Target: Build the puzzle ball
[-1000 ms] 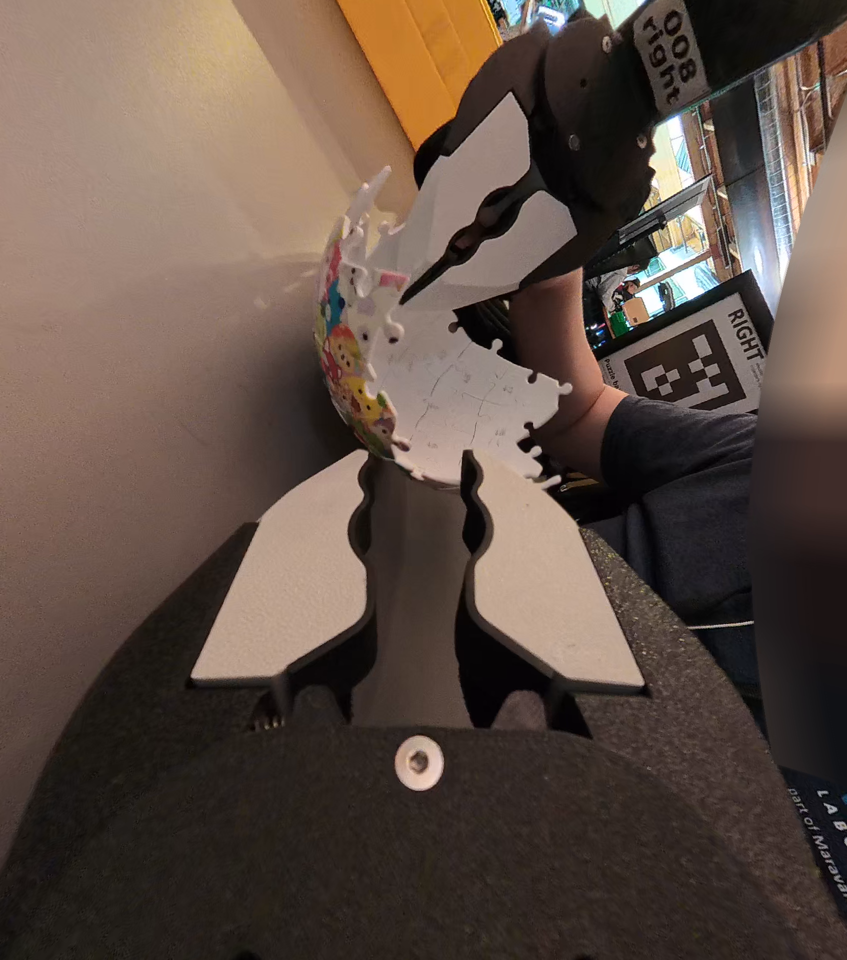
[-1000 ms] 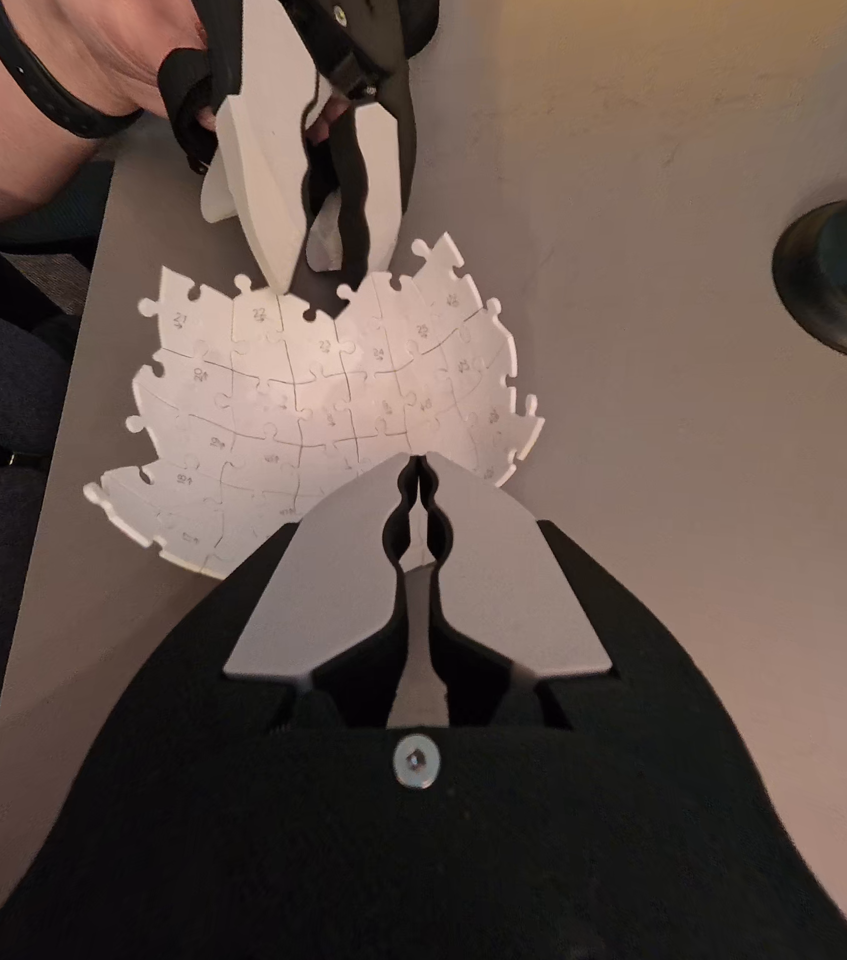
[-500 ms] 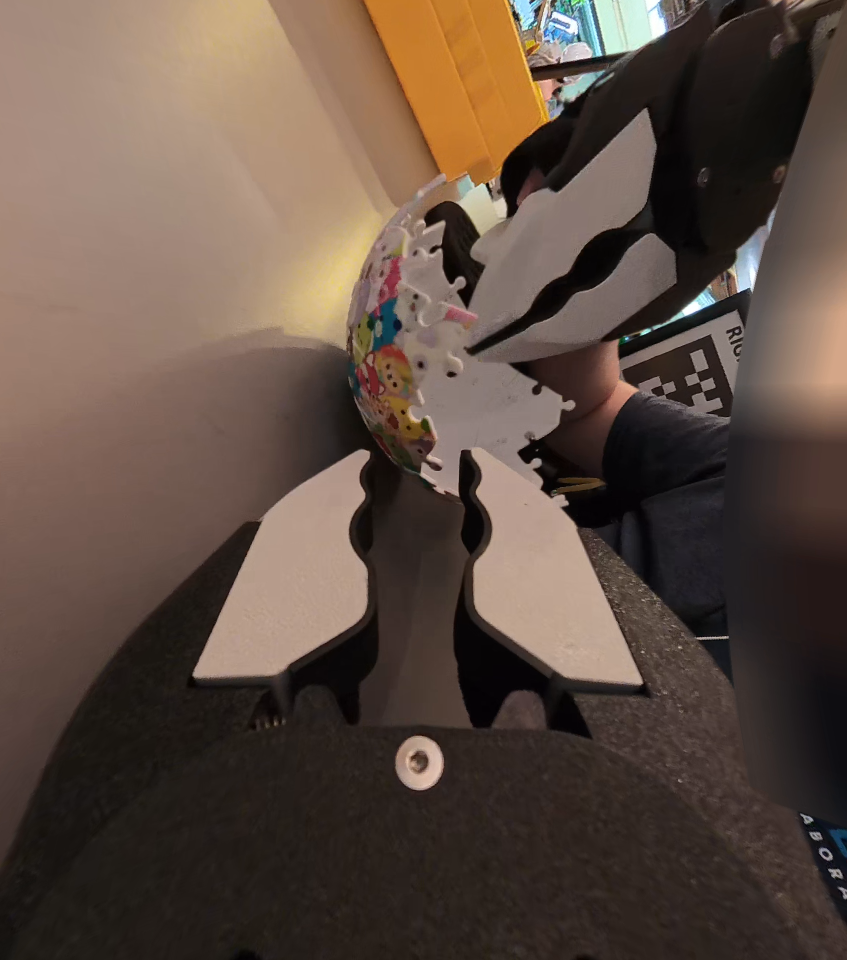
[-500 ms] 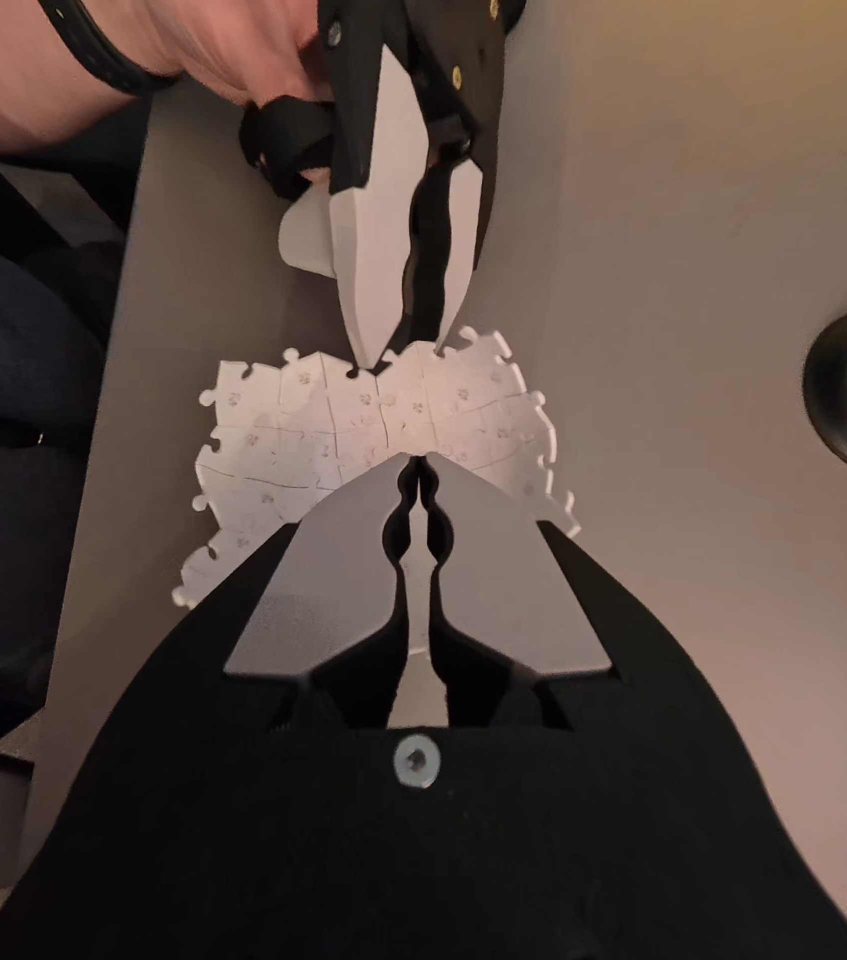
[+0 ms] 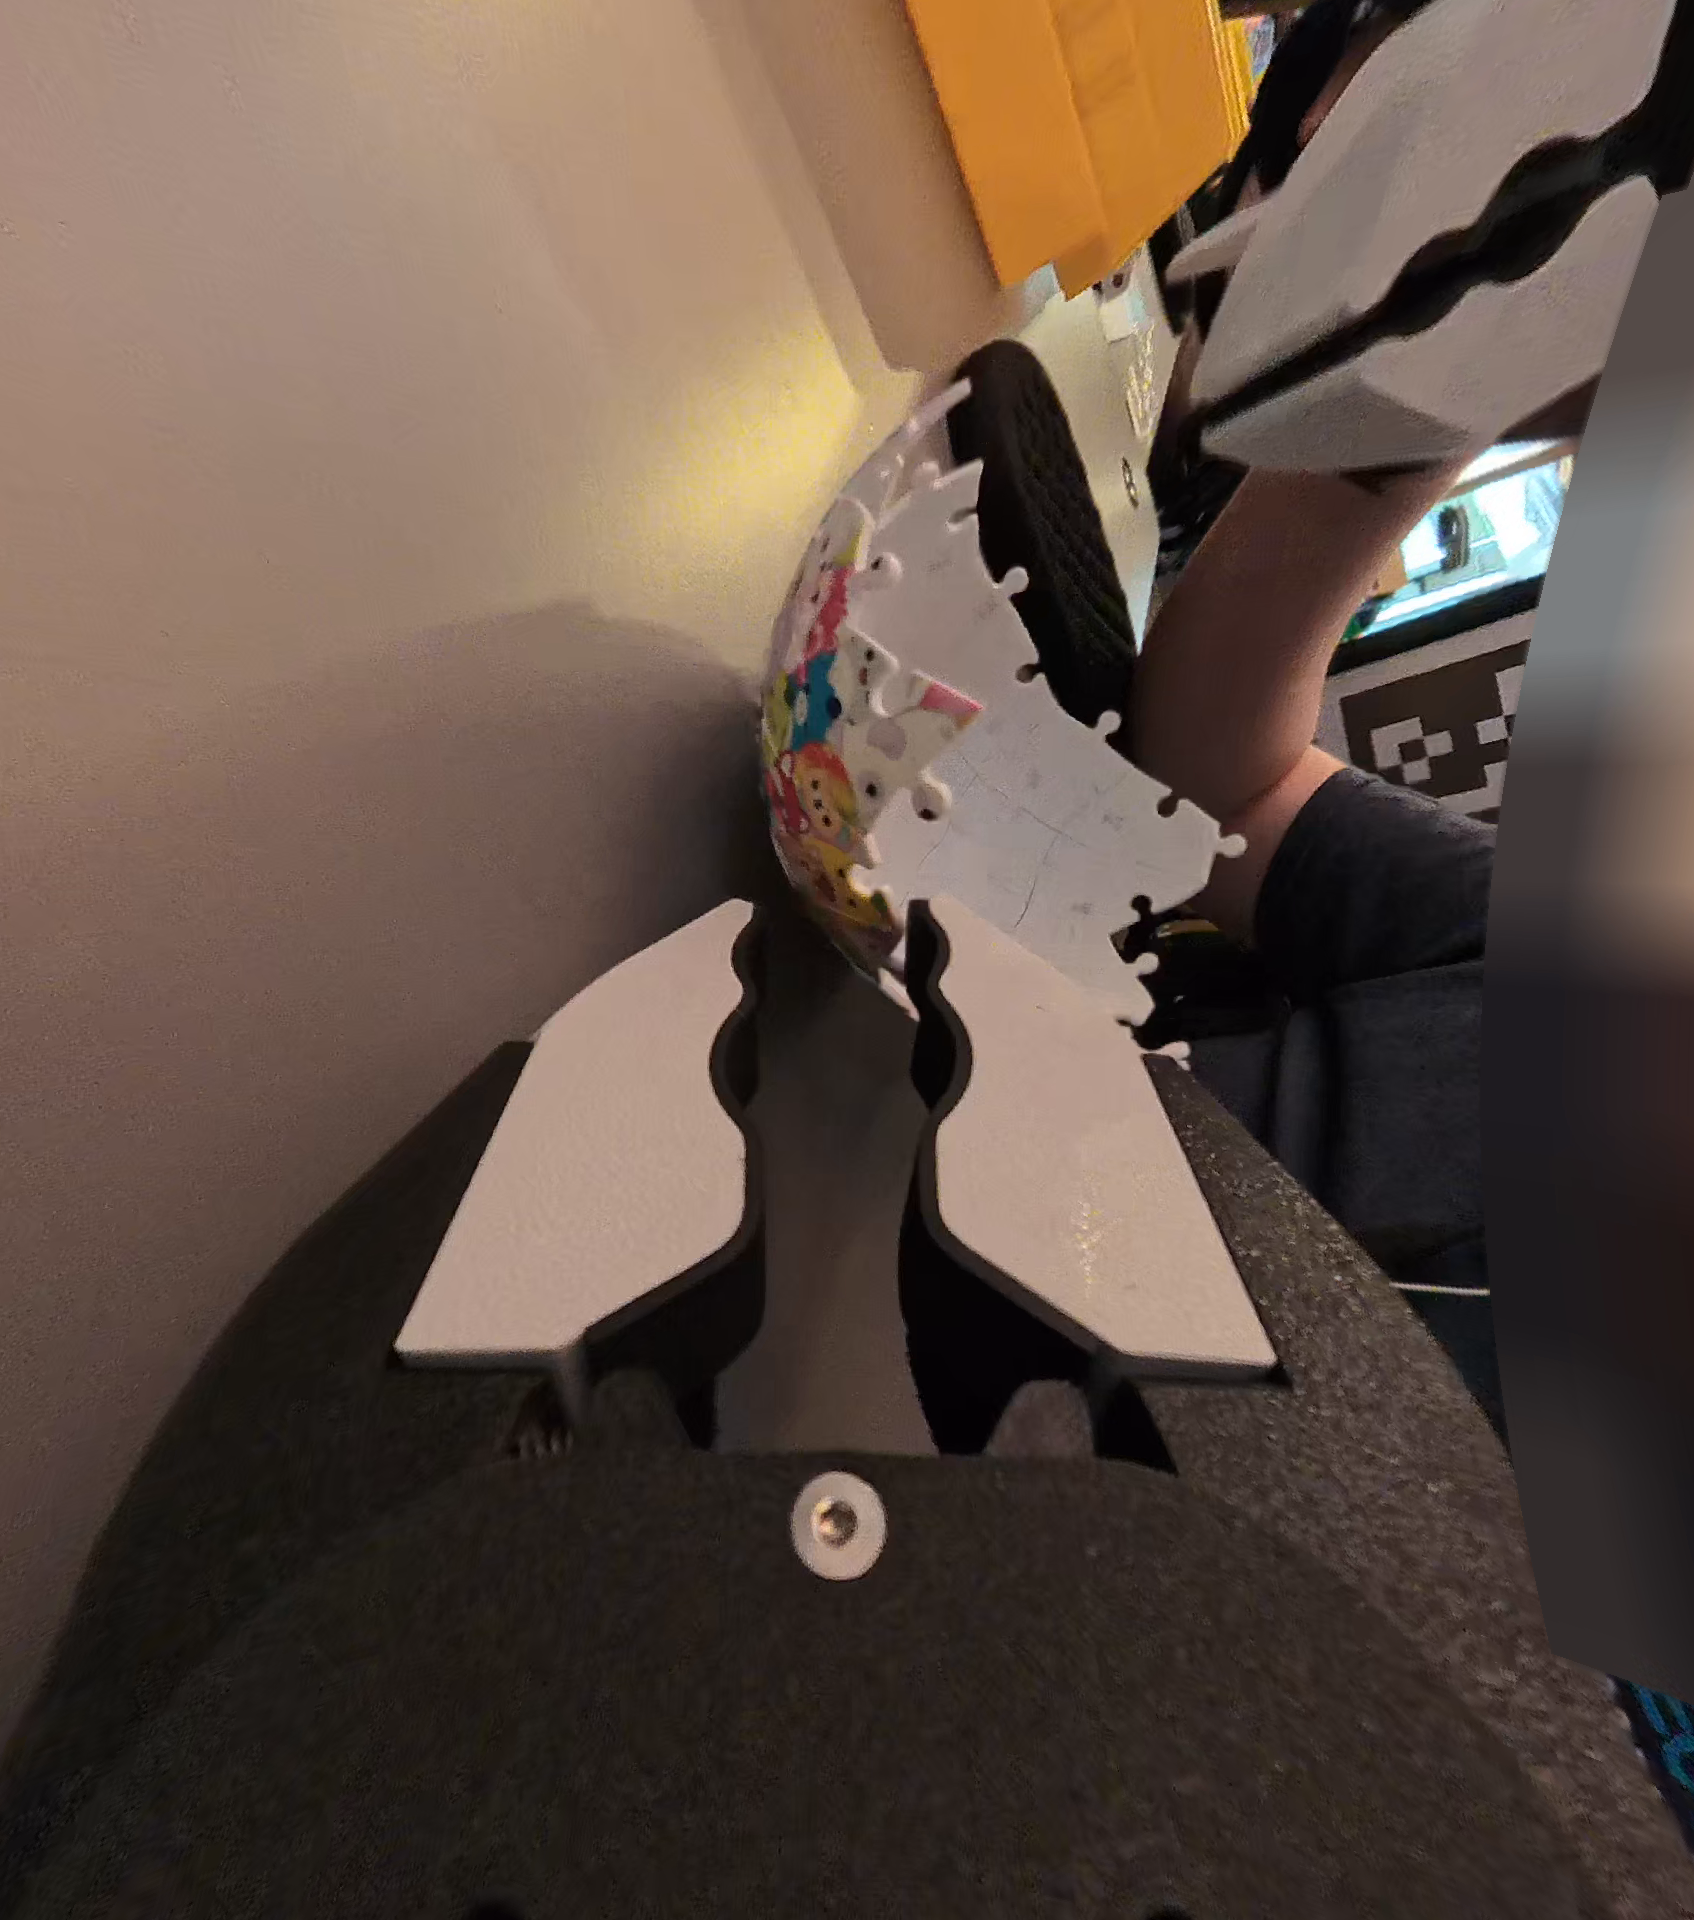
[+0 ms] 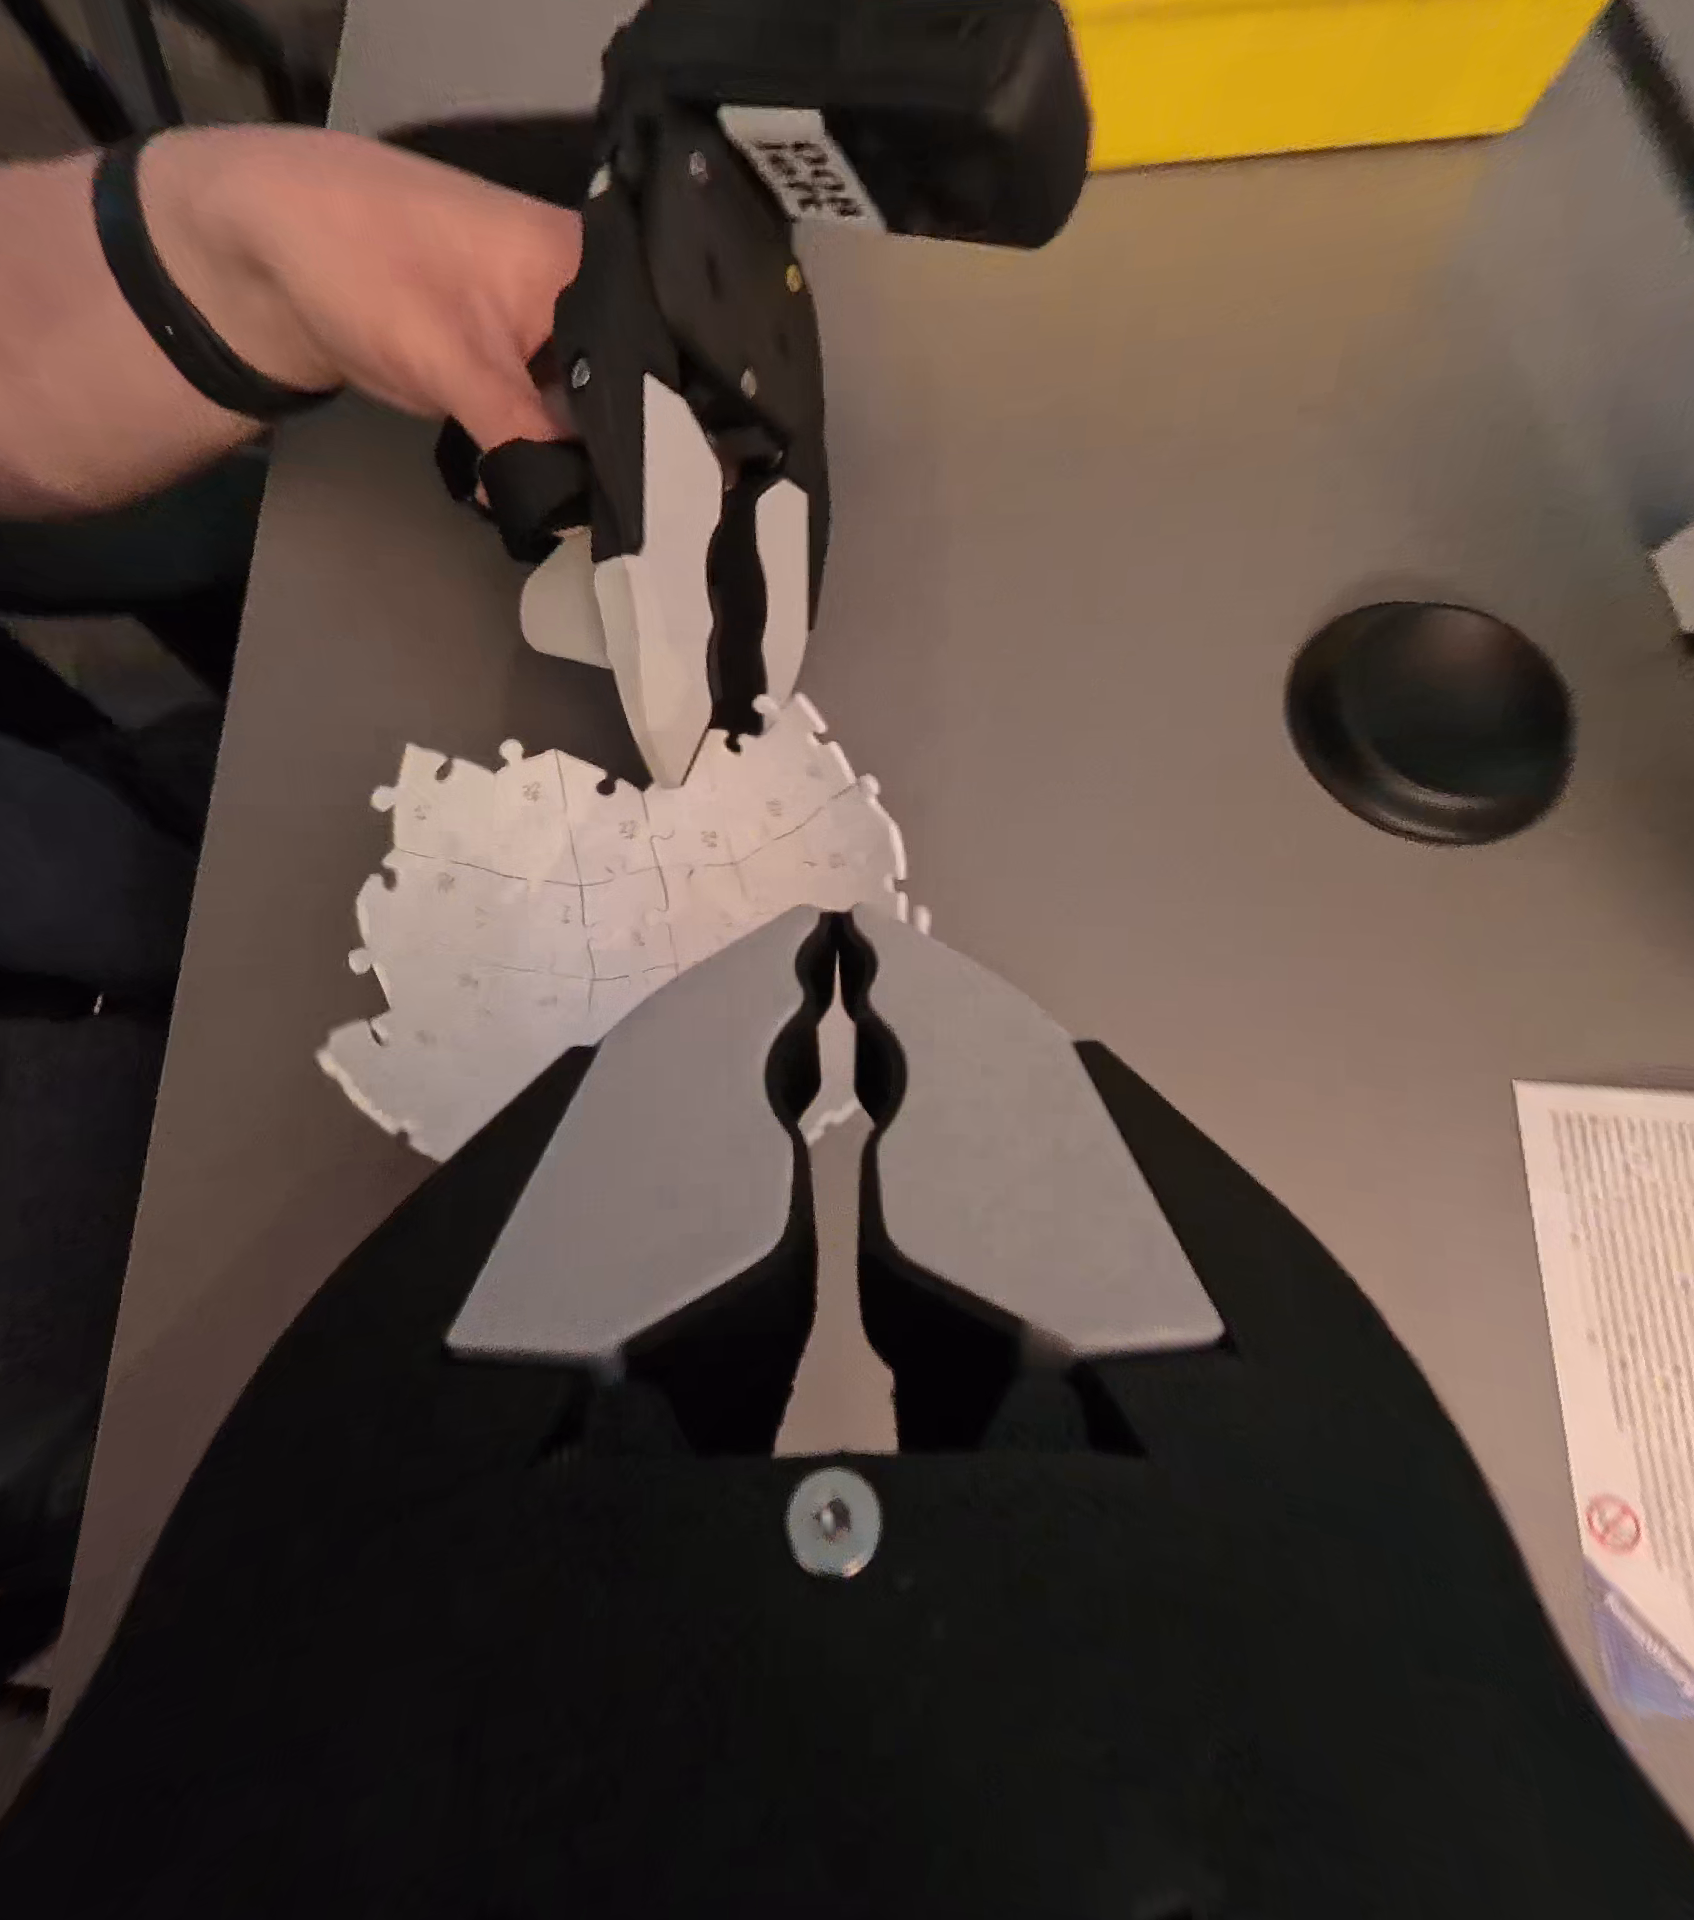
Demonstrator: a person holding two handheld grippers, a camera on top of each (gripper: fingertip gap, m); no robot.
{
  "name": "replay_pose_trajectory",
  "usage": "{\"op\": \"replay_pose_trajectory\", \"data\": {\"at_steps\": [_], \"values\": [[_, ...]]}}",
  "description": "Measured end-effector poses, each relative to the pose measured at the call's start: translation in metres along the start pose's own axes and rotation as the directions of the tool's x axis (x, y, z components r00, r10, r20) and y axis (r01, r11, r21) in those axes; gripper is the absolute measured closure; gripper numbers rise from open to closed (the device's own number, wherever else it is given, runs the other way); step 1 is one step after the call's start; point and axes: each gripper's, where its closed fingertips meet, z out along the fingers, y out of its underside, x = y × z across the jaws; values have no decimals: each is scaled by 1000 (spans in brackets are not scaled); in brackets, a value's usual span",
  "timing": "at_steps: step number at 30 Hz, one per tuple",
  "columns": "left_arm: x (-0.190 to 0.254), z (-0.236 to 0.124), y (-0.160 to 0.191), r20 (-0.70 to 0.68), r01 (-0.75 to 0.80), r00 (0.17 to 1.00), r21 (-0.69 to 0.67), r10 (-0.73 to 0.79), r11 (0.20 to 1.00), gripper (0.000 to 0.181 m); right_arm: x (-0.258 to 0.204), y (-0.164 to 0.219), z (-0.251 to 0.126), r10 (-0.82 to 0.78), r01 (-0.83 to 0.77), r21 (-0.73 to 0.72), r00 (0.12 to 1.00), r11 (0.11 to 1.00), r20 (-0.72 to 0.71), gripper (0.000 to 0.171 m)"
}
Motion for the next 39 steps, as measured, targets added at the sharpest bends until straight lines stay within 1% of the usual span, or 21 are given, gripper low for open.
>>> {"op": "replay_pose_trajectory", "data": {"at_steps": [2,4,6,8,10,13,17,20,23,26,29,31,35,39], "values": [[4,-2,-9,-24,5,1000,-7,-5,1000,156,8,5,-11,54,-53,59,999,997,-9,170],[8,-5,-18,-37,9,999,-10,-9,1000,156,8,11,-14,90,-90,97,996,991,11,170],[11,-7,-22,-29,2,1000,-26,-3,1000,156,2,18,-12,93,-97,104,995,990,38,169],[17,-10,-25,-52,-4,999,-28,3,1000,155,-6,24,-5,63,-69,97,996,993,61,169],[18,-13,-27,-67,11,998,-16,-12,1000,155,-12,31,4,8,-10,49,999,999,52,170],[6,-17,-24,-36,28,999,-1,-28,1000,157,-15,37,14,-85,85,-41,996,996,0,170],[4,-15,-18,-102,75,992,20,-73,997,169,-23,44,24,-76,78,-94,997,992,29,170],[0,-7,-12,-120,107,987,-4,-106,994,181,-20,48,26,-75,76,-129,997,989,13,170],[-12,-2,-6,-46,113,992,-25,-114,993,181,-23,43,25,-62,63,-116,998,991,17,170],[-17,2,1,-1,105,994,-61,-105,993,181,-27,41,28,-23,27,-141,999,990,34,170],[-15,7,7,26,83,996,-99,-81,992,181,-30,38,35,3,1,-200,1000,980,22,170],[-15,10,8,44,70,997,-113,-66,991,181,-31,38,41,-10,10,-264,1000,965,-1,170],[-13,14,6,40,61,998,-128,-56,990,181,-36,40,53,-27,26,-382,1000,924,4,170],[-13,13,6,20,68,998,-125,-66,990,181,-34,35,56,-47,40,-401,999,915,-7,170]]}}
